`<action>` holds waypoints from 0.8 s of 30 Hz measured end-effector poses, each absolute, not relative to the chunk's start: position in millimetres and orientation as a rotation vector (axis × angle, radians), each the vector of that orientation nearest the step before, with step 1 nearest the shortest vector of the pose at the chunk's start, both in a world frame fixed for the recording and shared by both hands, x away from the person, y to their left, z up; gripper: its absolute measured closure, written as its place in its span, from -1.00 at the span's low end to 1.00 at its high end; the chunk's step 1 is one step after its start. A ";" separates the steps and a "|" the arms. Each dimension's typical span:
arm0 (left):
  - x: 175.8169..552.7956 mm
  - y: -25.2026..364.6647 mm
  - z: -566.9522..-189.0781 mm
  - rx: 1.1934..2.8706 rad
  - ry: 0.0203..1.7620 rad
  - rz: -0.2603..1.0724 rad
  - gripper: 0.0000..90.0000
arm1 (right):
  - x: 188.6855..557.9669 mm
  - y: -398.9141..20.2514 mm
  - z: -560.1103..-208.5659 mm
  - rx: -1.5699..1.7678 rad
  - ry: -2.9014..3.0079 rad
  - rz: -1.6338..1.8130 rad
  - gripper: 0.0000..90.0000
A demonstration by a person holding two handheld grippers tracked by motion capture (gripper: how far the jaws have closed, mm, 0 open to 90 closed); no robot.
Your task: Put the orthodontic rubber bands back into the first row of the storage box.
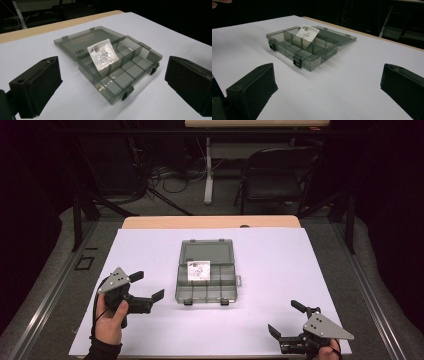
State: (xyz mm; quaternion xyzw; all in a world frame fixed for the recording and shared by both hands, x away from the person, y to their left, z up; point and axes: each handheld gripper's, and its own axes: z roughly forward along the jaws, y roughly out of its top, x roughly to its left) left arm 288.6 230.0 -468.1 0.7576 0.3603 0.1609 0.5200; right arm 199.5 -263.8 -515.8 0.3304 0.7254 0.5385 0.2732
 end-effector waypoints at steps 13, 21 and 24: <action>265.4 244.9 -493.7 1.812 0.888 0.400 -0.99 | 198.9 -264.6 -515.3 0.893 1.951 1.449 -1.00; 262.6 250.6 -500.4 1.809 0.888 0.416 -0.99 | 199.0 -265.1 -515.4 0.891 1.954 1.451 -1.00; 263.4 250.2 -503.2 1.806 0.892 0.410 -0.99 | 199.4 -265.0 -515.9 0.894 1.948 1.455 -1.00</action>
